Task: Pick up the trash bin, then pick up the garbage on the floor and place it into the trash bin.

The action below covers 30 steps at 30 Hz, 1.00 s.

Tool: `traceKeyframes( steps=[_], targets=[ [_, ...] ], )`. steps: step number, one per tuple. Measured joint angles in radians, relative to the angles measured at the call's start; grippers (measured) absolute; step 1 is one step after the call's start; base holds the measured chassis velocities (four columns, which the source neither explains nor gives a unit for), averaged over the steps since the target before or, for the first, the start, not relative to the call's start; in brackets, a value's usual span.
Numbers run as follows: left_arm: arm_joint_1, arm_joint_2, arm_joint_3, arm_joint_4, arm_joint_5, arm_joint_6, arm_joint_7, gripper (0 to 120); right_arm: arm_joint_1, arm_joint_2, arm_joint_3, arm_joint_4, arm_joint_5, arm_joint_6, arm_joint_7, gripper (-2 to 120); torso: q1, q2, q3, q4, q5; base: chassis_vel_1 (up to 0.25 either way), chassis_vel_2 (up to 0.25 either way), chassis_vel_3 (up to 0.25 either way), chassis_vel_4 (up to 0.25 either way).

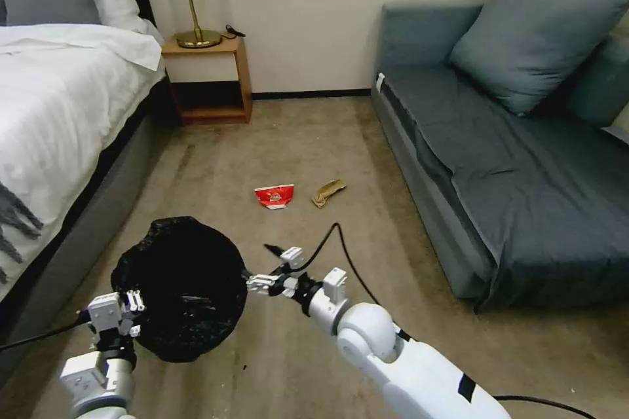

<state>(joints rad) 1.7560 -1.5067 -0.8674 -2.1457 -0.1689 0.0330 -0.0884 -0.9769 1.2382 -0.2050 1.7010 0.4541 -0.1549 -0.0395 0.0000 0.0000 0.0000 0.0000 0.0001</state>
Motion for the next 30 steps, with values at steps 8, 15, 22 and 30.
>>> traceKeyframes(
  steps=[8,15,22,30],
  targets=[
    [0.001,0.009,-0.011,0.014,-0.035,-0.033,-0.029,7,0.027,-0.007,0.050,-0.109,-0.053,-0.131,0.111,100,0.000,0.000,0.000,-0.0001,0.0000,0.000,0.000,0.000,0.000],
    [-0.005,0.027,-0.018,0.044,-0.041,-0.040,-0.041,7,0.075,0.032,0.066,-0.226,-0.064,-0.207,0.182,91,0.000,0.000,0.000,0.0001,-0.0001,0.000,0.000,0.000,0.000],
    [-0.011,0.038,-0.022,0.058,-0.041,-0.040,-0.042,7,0.099,0.052,0.060,-0.272,-0.081,-0.205,0.229,89,0.000,0.000,0.000,0.0000,-0.0001,0.000,0.000,0.000,0.000],
    [-0.016,0.054,-0.028,0.077,-0.048,-0.041,-0.042,7,0.129,0.059,0.056,-0.285,-0.074,-0.189,0.228,100,0.000,0.000,0.000,0.0001,-0.0002,0.000,0.000,0.000,0.000]
  ],
)
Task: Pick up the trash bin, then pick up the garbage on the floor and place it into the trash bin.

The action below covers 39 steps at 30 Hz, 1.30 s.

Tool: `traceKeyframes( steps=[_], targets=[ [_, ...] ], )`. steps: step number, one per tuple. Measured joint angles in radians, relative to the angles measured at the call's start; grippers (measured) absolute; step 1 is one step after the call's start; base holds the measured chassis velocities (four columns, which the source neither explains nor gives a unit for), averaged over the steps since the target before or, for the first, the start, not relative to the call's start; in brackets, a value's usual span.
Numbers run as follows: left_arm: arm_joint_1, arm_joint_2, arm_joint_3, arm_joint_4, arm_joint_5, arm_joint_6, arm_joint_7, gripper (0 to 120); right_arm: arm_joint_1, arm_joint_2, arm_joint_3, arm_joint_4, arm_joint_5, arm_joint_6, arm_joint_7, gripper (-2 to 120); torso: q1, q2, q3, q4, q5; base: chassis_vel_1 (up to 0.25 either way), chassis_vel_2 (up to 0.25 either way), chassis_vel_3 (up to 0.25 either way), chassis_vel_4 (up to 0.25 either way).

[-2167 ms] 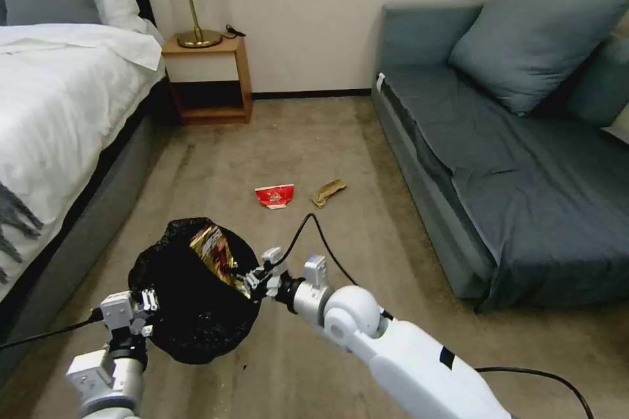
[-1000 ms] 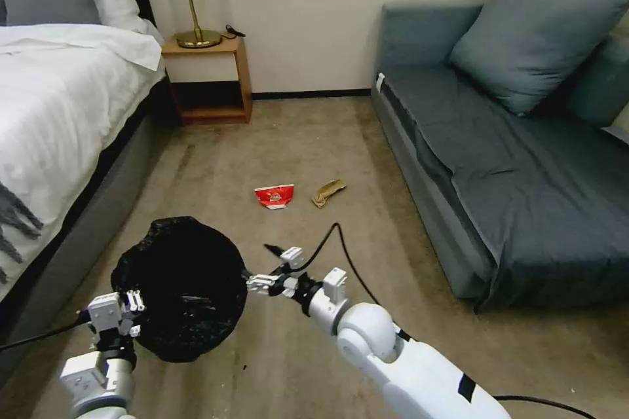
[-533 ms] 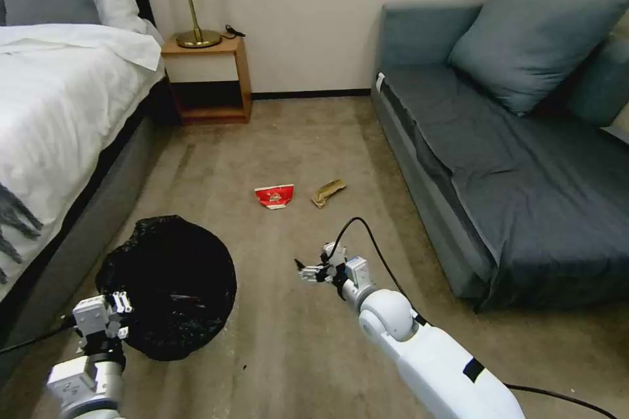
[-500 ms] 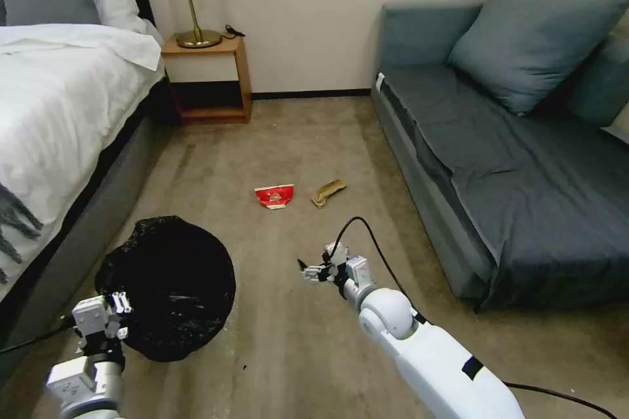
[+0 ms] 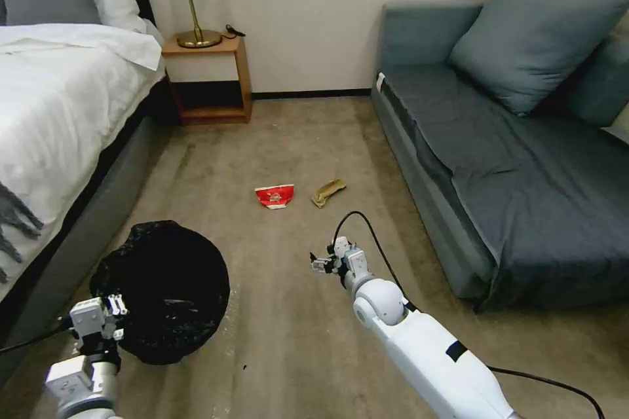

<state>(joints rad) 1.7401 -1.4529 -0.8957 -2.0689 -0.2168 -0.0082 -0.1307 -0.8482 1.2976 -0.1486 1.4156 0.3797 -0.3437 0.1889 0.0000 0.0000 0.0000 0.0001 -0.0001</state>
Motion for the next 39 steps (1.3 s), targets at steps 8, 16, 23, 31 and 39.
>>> traceKeyframes(
  steps=[8,16,23,31,39],
  targets=[
    [-0.006,0.009,-0.001,0.009,-0.013,0.000,0.000,7,0.019,0.011,-0.008,-0.021,0.003,0.005,0.008,100,0.000,0.000,0.000,0.0000,0.0000,0.000,0.000,0.000,0.000],
    [-0.008,0.009,-0.001,0.012,-0.014,0.000,0.000,7,0.027,0.010,-0.009,-0.037,0.004,0.019,0.009,100,0.000,0.000,0.000,0.0000,0.0001,-0.001,0.008,0.005,-0.001],
    [-0.010,0.009,0.001,0.012,-0.014,0.000,0.001,7,0.029,0.006,-0.011,-0.042,0.005,0.022,0.008,100,0.000,0.000,0.000,0.0000,0.0001,-0.055,0.072,0.067,-0.074],
    [-0.011,0.013,0.000,0.012,-0.013,0.002,0.004,7,0.031,0.003,-0.015,-0.045,0.002,0.024,0.006,100,0.000,0.000,0.000,-0.0001,0.0001,-0.093,0.095,0.086,-0.093],
    [-0.012,0.019,0.000,0.016,-0.013,0.003,0.007,7,0.032,0.004,-0.018,-0.045,-0.004,0.024,0.005,100,0.000,0.000,0.000,-0.0001,0.0000,-0.076,0.080,0.076,-0.071]
  ],
)
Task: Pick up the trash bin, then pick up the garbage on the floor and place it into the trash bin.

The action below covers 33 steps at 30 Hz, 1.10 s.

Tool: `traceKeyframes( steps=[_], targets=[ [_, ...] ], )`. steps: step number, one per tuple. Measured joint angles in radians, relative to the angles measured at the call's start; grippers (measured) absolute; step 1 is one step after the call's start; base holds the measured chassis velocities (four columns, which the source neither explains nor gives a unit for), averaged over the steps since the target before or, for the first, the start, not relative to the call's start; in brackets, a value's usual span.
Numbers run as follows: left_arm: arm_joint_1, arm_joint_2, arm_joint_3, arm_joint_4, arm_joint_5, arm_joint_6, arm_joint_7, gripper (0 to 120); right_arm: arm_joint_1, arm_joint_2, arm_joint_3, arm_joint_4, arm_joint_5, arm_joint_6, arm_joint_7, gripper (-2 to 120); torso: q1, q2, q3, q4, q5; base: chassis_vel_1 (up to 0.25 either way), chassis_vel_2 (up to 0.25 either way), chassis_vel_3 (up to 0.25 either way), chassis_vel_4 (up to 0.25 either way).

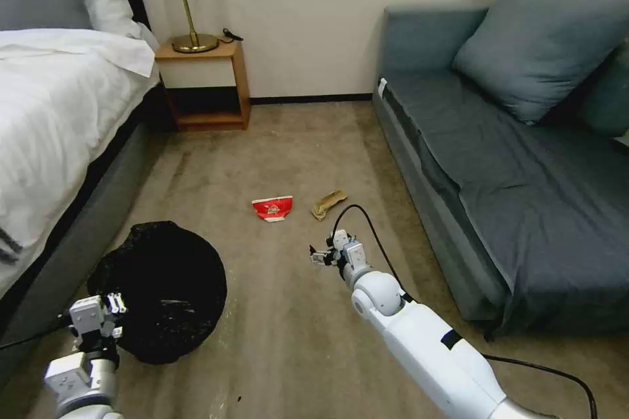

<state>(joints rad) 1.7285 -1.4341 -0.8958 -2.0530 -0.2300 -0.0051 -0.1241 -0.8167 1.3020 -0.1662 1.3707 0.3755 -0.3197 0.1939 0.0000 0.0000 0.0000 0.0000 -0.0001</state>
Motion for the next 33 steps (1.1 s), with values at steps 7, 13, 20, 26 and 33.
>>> traceKeyframes(
  steps=[7,13,20,26,33],
  targets=[
    [-0.002,0.008,-0.001,0.003,-0.002,0.001,0.001,7,0.002,0.007,-0.005,-0.011,-0.012,0.000,0.000,100,0.000,0.000,0.000,0.0000,0.0000,-0.104,0.114,0.109,-0.111],
    [-0.003,0.015,-0.005,0.007,-0.013,0.001,0.001,7,0.007,0.020,-0.007,-0.017,-0.022,-0.002,-0.001,100,0.000,0.000,0.000,0.0000,0.0001,-0.130,0.112,0.120,-0.131],
    [-0.008,0.015,0.001,0.011,-0.013,0.002,0.001,7,0.001,0.022,-0.009,-0.028,-0.035,0.000,-0.001,100,0.000,0.000,0.000,0.0001,0.0001,-0.115,0.110,0.113,-0.109],
    [-0.016,0.017,0.001,0.008,-0.015,0.003,0.001,7,0.007,0.016,-0.010,-0.030,-0.045,0.000,-0.001,100,0.000,0.000,0.000,0.0000,0.0000,-0.118,0.132,0.122,-0.126],
    [-0.016,0.015,0.008,0.014,-0.016,0.003,0.002,7,0.011,0.017,-0.013,-0.029,-0.055,-0.001,-0.001,100,0.000,0.000,0.000,-0.0001,0.0001,-0.152,0.147,0.145,-0.143]
  ],
)
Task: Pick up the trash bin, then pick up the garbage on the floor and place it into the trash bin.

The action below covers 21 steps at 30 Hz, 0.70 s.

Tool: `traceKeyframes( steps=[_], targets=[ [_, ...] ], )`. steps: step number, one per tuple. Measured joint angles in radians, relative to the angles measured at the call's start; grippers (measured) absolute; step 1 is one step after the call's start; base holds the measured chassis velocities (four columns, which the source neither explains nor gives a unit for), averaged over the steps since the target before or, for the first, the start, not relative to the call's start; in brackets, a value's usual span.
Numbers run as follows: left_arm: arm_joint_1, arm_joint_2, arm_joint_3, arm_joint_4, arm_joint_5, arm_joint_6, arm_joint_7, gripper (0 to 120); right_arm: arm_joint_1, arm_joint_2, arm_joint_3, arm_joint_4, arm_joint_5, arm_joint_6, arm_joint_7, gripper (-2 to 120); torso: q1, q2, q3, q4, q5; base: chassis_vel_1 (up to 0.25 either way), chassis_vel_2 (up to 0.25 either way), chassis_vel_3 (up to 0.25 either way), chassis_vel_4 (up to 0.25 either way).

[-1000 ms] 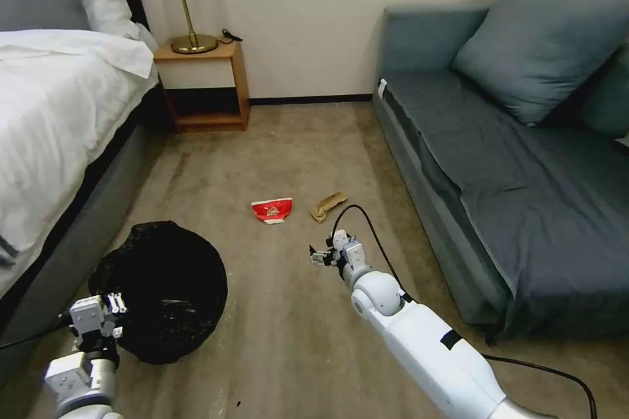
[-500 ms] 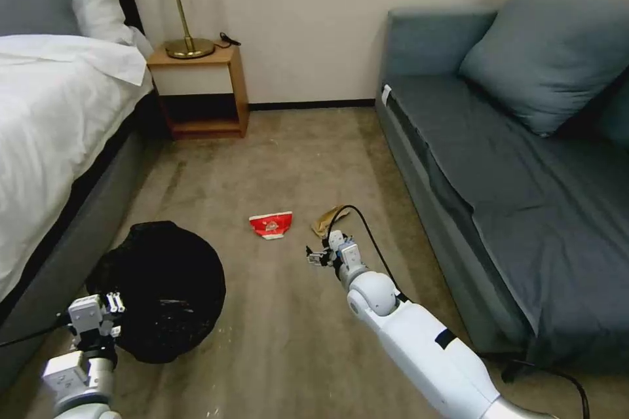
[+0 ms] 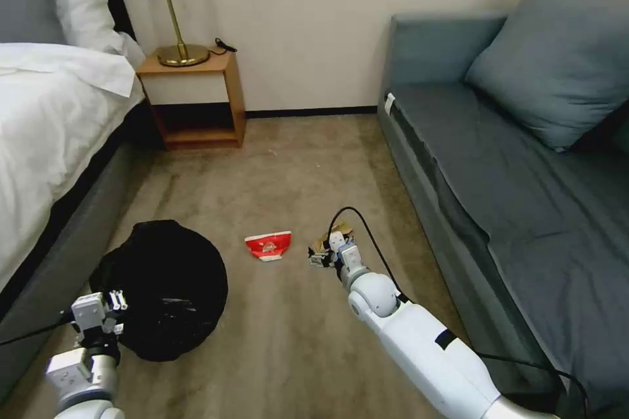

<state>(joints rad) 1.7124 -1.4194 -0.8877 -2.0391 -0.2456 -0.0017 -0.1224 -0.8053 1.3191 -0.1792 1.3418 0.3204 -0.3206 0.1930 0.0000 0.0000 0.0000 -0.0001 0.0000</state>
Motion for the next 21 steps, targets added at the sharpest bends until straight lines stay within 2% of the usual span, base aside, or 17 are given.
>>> traceKeyframes(
  steps=[12,21],
  targets=[
    [-0.004,0.009,-0.006,0.015,0.002,0.003,0.002,7,-0.008,0.006,-0.011,0.005,0.004,0.054,-0.040,100,0.000,0.000,0.000,0.0002,0.0000,-0.137,0.136,0.141,-0.135],
    [-0.010,0.008,-0.006,0.021,0.002,0.002,0.002,7,-0.012,0.006,-0.017,0.018,0.004,0.064,-0.062,100,0.000,0.000,0.000,0.0002,-0.0001,-0.140,0.133,0.138,-0.142]
  ],
)
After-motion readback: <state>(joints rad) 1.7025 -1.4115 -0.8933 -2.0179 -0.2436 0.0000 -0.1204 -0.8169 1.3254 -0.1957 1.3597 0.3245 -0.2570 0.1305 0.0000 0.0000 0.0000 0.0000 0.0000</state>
